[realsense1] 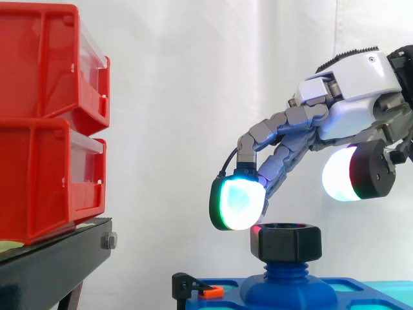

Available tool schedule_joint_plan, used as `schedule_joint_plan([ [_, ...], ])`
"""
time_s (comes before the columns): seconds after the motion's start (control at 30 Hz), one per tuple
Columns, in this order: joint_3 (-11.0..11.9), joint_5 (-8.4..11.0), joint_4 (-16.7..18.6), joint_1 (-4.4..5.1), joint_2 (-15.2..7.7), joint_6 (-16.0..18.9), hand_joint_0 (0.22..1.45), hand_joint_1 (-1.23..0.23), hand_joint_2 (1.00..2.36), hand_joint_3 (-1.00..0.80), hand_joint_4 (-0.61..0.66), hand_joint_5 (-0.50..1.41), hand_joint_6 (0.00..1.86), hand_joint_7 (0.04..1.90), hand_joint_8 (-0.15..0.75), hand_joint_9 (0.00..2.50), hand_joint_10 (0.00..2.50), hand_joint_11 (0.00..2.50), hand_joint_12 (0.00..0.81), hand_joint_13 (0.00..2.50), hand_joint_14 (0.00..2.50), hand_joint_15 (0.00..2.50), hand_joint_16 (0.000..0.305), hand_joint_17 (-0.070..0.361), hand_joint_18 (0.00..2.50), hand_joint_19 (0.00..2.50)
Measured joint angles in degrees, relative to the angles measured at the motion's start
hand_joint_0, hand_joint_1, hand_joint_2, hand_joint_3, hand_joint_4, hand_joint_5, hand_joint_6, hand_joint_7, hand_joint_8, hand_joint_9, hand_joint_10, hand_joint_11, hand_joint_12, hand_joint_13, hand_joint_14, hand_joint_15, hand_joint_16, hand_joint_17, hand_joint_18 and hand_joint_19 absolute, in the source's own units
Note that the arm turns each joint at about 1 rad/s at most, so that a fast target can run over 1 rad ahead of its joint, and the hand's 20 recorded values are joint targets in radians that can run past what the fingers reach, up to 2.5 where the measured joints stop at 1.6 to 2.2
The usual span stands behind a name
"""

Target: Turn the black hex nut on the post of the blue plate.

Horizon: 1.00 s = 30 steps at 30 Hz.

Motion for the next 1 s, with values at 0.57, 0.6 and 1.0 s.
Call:
schedule_joint_plan([
  [0.57, -0.1, -0.01, 0.0, -0.18, 0.0, -0.6, 0.48, -0.5, 1.0, -0.5, 0.16, -0.19, 0.5, 0.92, 0.195, 0.53, 0.01, 0.27, 0.321, 0.64, 0.01, 0.34, 0.04, 0.09, 0.32, 0.37],
  [0.6, -0.1, 0.0, 0.1, -0.17, 0.0, -0.6, 0.48, -0.5, 1.0, -0.5, 0.16, -0.19, 0.5, 0.92, 0.195, 0.53, 0.01, 0.26, 0.321, 0.64, 0.01, 0.34, 0.04, 0.09, 0.32, 0.38],
  [1.0, -1.4, -0.01, 1.7, -0.14, 0.0, -0.5, 0.48, -0.5, 1.0, -0.5, 0.16, -0.19, 0.5, 0.92, 0.194, 0.53, 0.01, 0.26, 0.32, 0.65, 0.01, 0.35, 0.04, 0.089, 0.32, 0.37],
])
